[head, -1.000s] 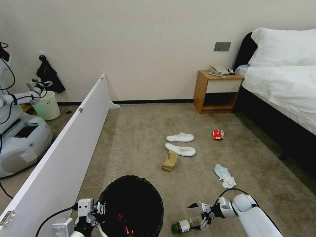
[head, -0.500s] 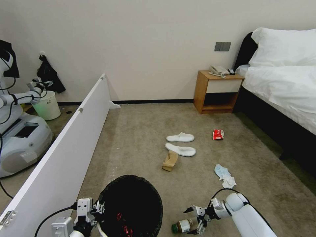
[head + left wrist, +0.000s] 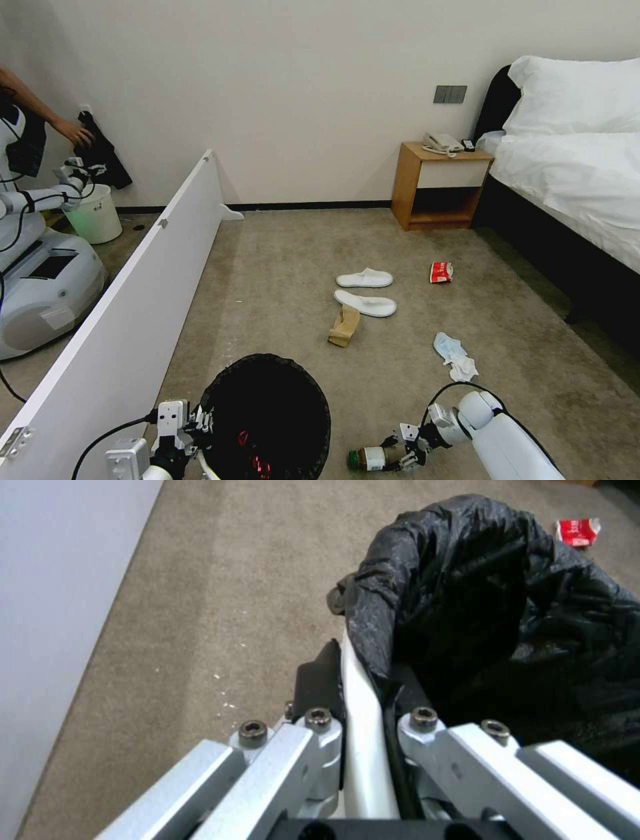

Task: Pick up the trash bin, then pick up the garbage from the floor and place it into the trash bin.

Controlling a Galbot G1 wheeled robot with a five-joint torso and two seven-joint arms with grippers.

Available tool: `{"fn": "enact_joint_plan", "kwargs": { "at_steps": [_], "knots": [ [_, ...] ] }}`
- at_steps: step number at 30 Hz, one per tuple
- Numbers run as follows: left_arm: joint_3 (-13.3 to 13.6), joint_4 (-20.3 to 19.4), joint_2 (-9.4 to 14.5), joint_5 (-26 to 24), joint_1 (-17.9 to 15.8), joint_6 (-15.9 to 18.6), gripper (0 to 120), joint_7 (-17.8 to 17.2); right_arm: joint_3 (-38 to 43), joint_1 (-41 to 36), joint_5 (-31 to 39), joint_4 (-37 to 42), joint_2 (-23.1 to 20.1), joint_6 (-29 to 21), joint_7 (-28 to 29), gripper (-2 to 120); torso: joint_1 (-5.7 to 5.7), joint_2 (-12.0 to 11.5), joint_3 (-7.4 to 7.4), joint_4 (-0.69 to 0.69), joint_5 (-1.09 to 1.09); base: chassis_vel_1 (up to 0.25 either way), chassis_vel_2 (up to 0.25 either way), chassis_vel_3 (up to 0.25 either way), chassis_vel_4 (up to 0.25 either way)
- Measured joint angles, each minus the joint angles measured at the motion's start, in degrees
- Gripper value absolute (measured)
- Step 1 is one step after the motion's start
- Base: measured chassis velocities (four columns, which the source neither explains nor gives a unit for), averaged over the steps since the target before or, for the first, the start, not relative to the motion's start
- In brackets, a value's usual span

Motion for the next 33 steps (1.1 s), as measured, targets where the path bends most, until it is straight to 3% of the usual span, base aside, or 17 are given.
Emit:
{"fn": "enact_joint_plan", "kwargs": {
  "at_steps": [7,11,12,13,15,16,17,18,21,22,24,25,27,31,33],
  "knots": [
    [0.2,0.0,0.0,0.1,0.0,0.0,5,0.0,1.3,-1.5,3.4,0.3,-1.1,1.1,1.0,28,0.00,0.0,0.01,0.00,0.02,0.000,0.000,0.000,0.000],
    [0.5,0.2,0.2,0.2,-0.3,0.0,5,0.0,3.5,-3.3,10.2,1.3,-2.3,1.7,2.1,28,0.00,0.0,0.02,-0.04,0.02,0.000,0.000,0.000,0.000],
    [0.6,0.2,0.5,0.1,-0.5,0.0,5,0.0,4.7,-4.3,15.8,2.0,-3.0,1.9,2.5,28,0.00,0.0,0.02,-0.02,0.01,0.000,0.000,0.000,0.000],
    [0.6,0.2,0.5,0.1,-0.5,0.0,5,0.0,4.7,-4.3,15.8,2.0,-3.0,1.9,2.5,28,0.00,0.0,0.02,-0.02,0.01,0.000,0.000,0.000,0.000],
    [0.7,0.1,1.1,-0.2,-1.0,0.2,5,-0.1,5.3,-7.6,33.8,5.9,-5.3,1.1,3.9,28,0.00,0.0,0.01,0.01,0.02,0.000,0.000,0.000,0.000],
    [0.7,0.1,1.1,-0.2,-1.0,0.2,5,-0.1,5.3,-7.6,33.8,5.9,-5.3,1.1,3.9,28,0.00,0.0,0.01,0.01,0.02,0.000,0.000,0.000,0.000],
    [0.8,0.1,1.2,-0.3,-1.1,0.2,5,-0.1,5.2,-8.7,38.6,7.6,-6.0,0.1,4.3,28,0.00,0.0,0.01,0.00,-0.01,0.000,0.000,0.000,0.000],
    [1.0,-0.1,1.5,-0.6,-1.4,0.3,5,-0.1,4.4,-10.8,48.6,12.1,-7.4,-1.9,4.8,28,0.00,0.0,0.02,-0.06,0.02,0.000,0.000,0.000,0.000],
    [1.1,-0.2,1.6,-0.7,-1.4,0.3,5,-0.1,3.8,-11.6,52.5,14.5,-8.0,-2.9,4.9,28,0.00,0.0,0.01,-0.04,0.03,0.000,0.000,0.000,0.000],
    [1.5,-0.4,1.8,-0.9,-1.5,0.4,5,-0.1,2.3,-13.2,59.7,20.2,-9.6,-5.1,5.3,28,0.00,0.0,0.01,-0.04,0.00,0.000,0.000,0.000,0.000],
    [2.1,-0.6,1.8,-1.0,-1.4,0.4,5,-0.1,0.0,-14.3,66.8,26.3,-10.9,-6.8,6.2,28,0.00,0.0,0.01,-0.01,0.00,0.000,0.000,0.000,0.000],
    [2.1,-0.6,1.8,-1.0,-1.4,0.4,5,-0.1,0.0,-14.3,66.8,26.3,-10.9,-6.8,6.2,28,0.00,0.0,0.01,-0.01,0.00,0.000,0.000,0.000,0.000],
    [2.9,-0.9,1.9,-1.1,-1.1,0.4,5,-0.1,-4.3,-14.4,75.1,35.4,-12.5,-8.6,7.1,28,0.00,0.0,0.01,0.01,-0.04,0.000,0.000,0.000,0.000],
    [3.4,-1.2,2.2,-1.3,-1.2,0.4,5,-0.1,-9.2,-12.5,80.4,41.3,-12.1,-9.4,8.0,28,0.00,0.0,0.01,0.01,0.02,0.000,0.000,0.000,0.000],
    [4.2,-1.6,2.6,-1.4,-1.1,0.6,5,-0.1,-15.2,-8.9,83.1,44.7,-9.6,-10.4,6.5,28,0.00,0.0,0.01,0.02,0.01,0.000,0.000,0.000,0.000]
  ]
}}
